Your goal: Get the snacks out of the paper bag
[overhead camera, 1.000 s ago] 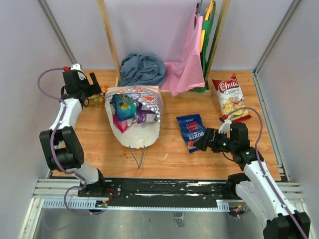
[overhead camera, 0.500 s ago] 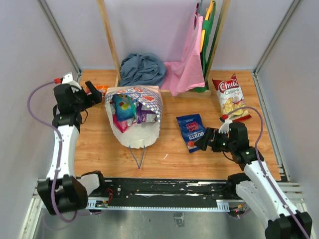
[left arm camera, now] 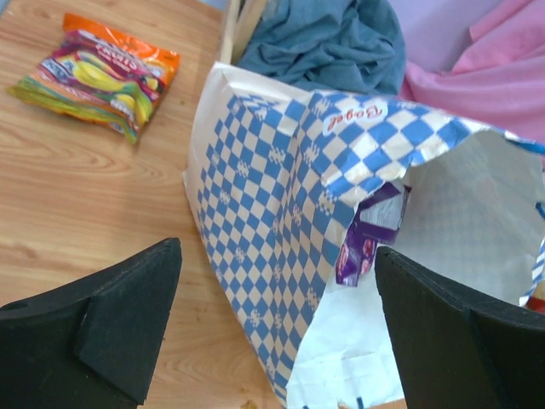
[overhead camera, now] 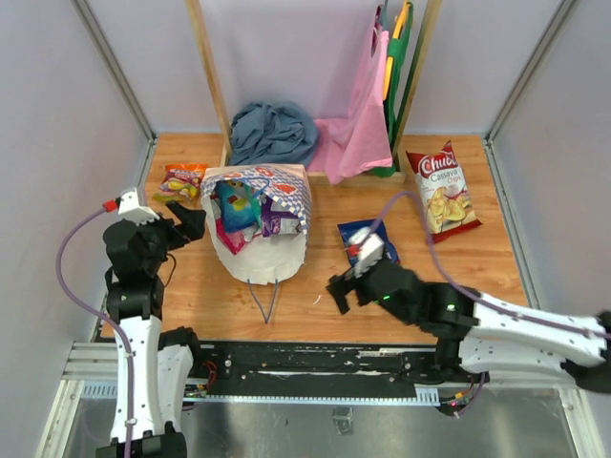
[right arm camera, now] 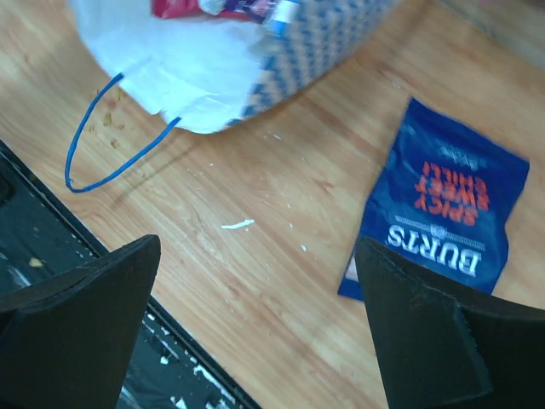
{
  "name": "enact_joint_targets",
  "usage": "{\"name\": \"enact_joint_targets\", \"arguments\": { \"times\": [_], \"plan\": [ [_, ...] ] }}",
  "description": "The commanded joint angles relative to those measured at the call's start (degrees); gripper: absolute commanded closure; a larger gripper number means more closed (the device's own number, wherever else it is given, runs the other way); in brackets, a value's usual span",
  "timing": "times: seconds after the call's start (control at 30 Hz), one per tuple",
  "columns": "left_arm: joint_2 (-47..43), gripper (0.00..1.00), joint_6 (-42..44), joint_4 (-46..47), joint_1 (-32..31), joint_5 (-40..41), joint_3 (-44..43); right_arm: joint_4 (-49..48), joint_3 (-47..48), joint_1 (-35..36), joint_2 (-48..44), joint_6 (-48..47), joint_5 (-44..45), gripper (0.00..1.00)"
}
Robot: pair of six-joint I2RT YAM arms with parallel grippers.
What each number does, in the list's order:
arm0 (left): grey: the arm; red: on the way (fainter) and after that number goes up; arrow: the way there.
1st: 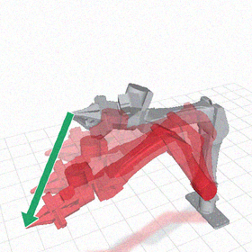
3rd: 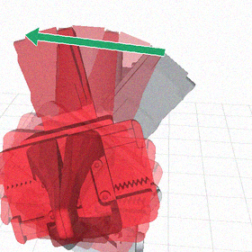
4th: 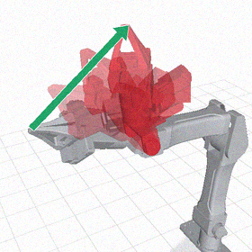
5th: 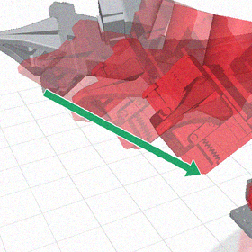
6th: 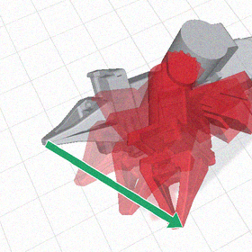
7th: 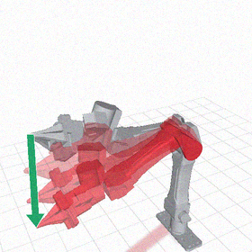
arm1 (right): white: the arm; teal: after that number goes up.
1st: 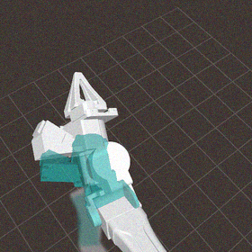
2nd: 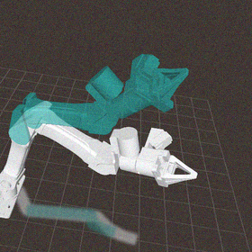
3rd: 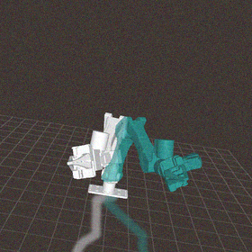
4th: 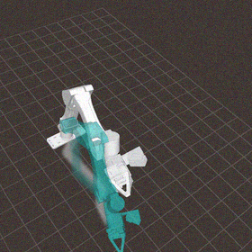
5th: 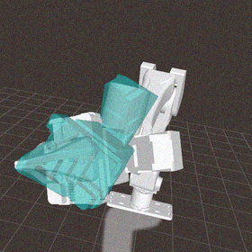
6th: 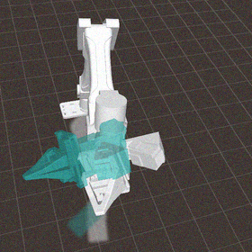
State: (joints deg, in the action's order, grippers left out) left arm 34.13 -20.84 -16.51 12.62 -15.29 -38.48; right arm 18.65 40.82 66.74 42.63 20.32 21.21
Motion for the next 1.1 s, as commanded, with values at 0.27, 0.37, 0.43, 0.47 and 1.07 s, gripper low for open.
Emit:
{"name": "enact_joint_targets", "arguments": {
  "times": [0.27, 0.37, 0.43, 0.47, 1.07],
  "plan": [
    [-0.84, 0.0, 0.07, 1.88, -0.17, -7.06, 4.01, -15.49, 22.06, 14.42, 36.44, -18.14, 13.63, 0.01],
    [-1.44, 0.0, -0.28, 1.6, -0.14, -5.76, 4.11, -18.6, 24.77, 14.43, 41.62, -19.69, 10.22, 0.01],
    [-1.73, 0.0, -0.39, 1.44, -0.21, -5.15, 4.11, -20.64, 26.6, 14.45, 44.77, -20.68, 7.88, 0.0],
    [-1.84, 0.0, -0.45, 1.43, -0.2, -5.11, 4.19, -21.25, 27.58, 14.4, 46.45, -21.22, 6.85, 0.02],
    [-2.75, 0.0, -0.71, 2.09, -0.19, -5.81, 4.57, -12.01, 48.08, 1.42, 71.36, -20.03, 5.54, 0.34]
  ]
}}
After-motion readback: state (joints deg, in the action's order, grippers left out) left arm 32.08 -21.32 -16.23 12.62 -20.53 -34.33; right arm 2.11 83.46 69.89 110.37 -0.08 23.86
